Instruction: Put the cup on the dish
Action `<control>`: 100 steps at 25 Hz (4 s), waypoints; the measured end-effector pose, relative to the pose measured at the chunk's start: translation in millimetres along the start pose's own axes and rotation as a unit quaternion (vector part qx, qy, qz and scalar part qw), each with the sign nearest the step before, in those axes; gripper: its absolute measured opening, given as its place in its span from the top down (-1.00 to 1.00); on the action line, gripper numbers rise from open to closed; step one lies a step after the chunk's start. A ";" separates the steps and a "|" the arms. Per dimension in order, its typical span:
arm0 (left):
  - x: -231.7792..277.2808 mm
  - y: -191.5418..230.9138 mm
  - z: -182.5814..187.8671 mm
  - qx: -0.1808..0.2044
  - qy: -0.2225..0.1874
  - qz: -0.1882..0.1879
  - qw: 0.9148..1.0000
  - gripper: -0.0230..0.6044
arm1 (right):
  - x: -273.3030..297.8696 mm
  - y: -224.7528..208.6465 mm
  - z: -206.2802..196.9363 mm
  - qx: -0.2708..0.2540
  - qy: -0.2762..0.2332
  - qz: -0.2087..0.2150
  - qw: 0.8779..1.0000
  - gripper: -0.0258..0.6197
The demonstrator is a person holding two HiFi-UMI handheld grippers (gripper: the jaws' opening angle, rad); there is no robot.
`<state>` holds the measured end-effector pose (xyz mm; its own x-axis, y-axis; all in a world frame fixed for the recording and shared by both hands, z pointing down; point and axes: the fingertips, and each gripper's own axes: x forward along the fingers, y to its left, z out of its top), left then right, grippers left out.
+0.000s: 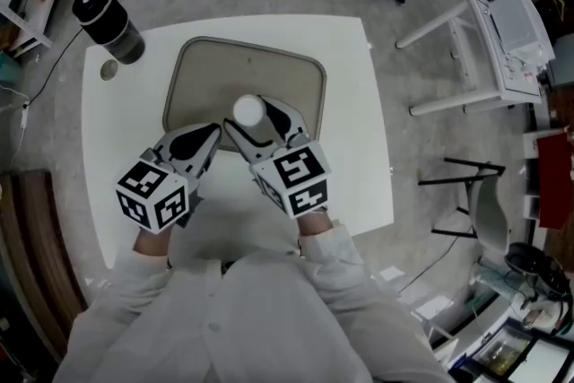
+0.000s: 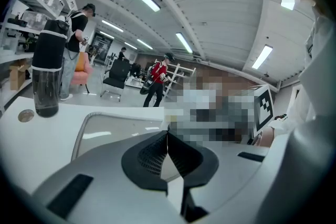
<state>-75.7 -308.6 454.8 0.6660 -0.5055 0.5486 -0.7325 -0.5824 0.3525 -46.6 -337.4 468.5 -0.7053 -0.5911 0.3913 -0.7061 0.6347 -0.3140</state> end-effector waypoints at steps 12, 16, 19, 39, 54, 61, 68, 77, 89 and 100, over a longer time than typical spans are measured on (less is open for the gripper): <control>44.1 54.3 -16.6 -0.041 0.035 -0.004 0.999 0.90 | 67.5 -42.6 -22.6 -0.002 0.024 0.008 1.000 0.06; 54.2 60.6 -25.8 -0.046 0.049 -0.011 0.998 0.90 | 82.8 -47.7 -31.4 -0.002 0.034 0.012 0.999 0.06; 58.7 63.7 -32.3 -0.049 0.058 -0.014 0.997 0.90 | 89.3 -49.7 -38.0 -0.009 0.039 0.016 0.999 0.06; 72.8 71.3 -46.3 -0.064 0.079 -0.019 0.995 0.90 | 97.7 -54.5 -52.0 -0.003 0.034 0.021 0.999 0.06; 70.5 59.8 -48.3 -0.060 0.081 -0.015 0.995 0.90 | 89.3 -57.0 -63.3 0.034 0.046 0.017 0.998 0.06; 59.6 49.7 -48.5 -0.053 0.075 -0.019 0.996 0.90 | 80.8 -56.9 -70.3 0.034 0.056 0.002 0.998 0.06; 35.7 23.1 -46.7 -0.038 0.064 -0.020 0.997 0.90 | 45.1 -39.6 -63.1 0.035 0.039 -0.007 0.999 0.06; -15.1 -27.6 -52.4 -0.004 0.039 -0.031 0.999 0.90 | -24.2 22.3 -45.9 0.023 -0.026 -0.011 0.999 0.06; -108.5 -100.7 -50.7 0.054 -0.037 -0.032 0.997 0.90 | -135.4 111.6 -41.3 0.023 -0.088 -0.030 0.995 0.06; -160.8 -150.5 -78.7 0.067 -0.061 -0.059 0.994 0.90 | -191.9 172.3 -36.9 -0.048 -0.137 -0.062 0.987 0.53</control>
<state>-83.7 -89.6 373.2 0.7641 -0.4976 0.4105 -0.6285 -0.7177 0.2999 -30.6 -96.3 371.2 -0.6130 -0.7718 0.1690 -0.7887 0.5850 -0.1889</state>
